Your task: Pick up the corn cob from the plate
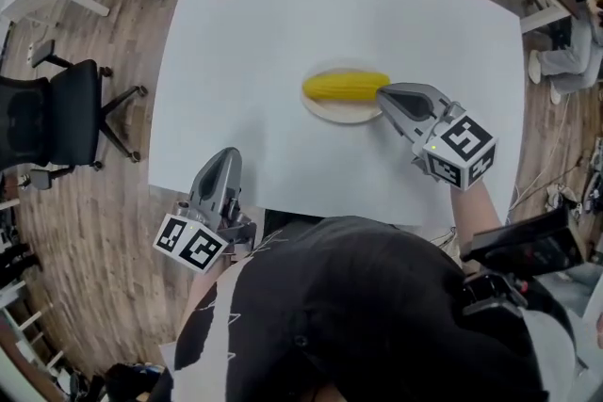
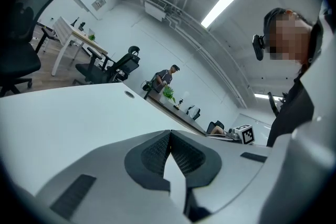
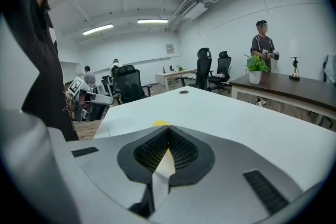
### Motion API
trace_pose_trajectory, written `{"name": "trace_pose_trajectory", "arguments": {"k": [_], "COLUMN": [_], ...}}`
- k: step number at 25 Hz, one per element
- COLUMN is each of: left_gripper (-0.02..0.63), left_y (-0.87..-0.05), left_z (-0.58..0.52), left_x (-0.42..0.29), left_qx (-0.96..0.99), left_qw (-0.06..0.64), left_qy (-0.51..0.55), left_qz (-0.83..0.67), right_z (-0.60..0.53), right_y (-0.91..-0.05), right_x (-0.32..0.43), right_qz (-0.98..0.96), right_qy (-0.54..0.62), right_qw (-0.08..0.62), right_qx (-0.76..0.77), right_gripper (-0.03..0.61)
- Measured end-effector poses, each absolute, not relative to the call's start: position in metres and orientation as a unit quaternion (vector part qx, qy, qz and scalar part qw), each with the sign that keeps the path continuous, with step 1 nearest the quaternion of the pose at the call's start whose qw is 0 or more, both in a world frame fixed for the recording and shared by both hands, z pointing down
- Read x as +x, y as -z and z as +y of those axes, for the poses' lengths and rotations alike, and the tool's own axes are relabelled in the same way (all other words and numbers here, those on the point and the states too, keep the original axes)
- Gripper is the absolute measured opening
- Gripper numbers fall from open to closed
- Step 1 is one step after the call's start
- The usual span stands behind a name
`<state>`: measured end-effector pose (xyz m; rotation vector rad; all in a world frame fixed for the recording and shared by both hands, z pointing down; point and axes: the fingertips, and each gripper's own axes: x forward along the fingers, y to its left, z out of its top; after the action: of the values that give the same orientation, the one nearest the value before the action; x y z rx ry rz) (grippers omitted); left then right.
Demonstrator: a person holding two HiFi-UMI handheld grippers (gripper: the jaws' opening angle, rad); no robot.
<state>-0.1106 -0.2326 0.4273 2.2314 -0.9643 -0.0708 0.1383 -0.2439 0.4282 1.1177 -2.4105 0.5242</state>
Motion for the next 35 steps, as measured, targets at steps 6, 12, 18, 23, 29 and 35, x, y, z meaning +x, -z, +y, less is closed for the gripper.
{"name": "trace_pose_trajectory", "arguments": {"k": [6,12,18,23,29,35], "left_gripper": [0.012,0.012,0.012,0.012,0.012,0.012], "left_y": [-0.423,-0.414,-0.422,-0.434,-0.446,-0.457], "left_z": [-0.249,-0.268,-0.277,-0.274,-0.273,-0.27], "left_x": [-0.123,-0.138,-0.155,-0.164,-0.161,-0.16], "left_qx": [0.886,0.907,0.923,0.926,0.921,0.913], "left_qw": [0.349,0.337,0.33,0.335,0.345,0.354], "left_qy": [0.02,0.01,-0.028,-0.033,-0.043,-0.066], "left_qz": [-0.304,-0.25,-0.194,-0.173,-0.177,-0.191], "right_z": [-0.24,-0.227,-0.216,-0.21,-0.207,-0.207], "right_y": [-0.427,-0.423,-0.427,-0.429,-0.43,-0.44], "right_x": [0.128,0.113,0.089,0.076,0.075,0.078], "right_qz": [-0.838,-0.803,-0.773,-0.764,-0.753,-0.751], "right_qy": [-0.196,-0.208,-0.212,-0.191,-0.183,-0.198], "right_qw": [0.213,0.204,0.204,0.234,0.278,0.285], "right_qx": [0.463,0.52,0.561,0.57,0.568,0.562], "right_gripper": [0.015,0.015,0.015,0.015,0.015,0.015]}}
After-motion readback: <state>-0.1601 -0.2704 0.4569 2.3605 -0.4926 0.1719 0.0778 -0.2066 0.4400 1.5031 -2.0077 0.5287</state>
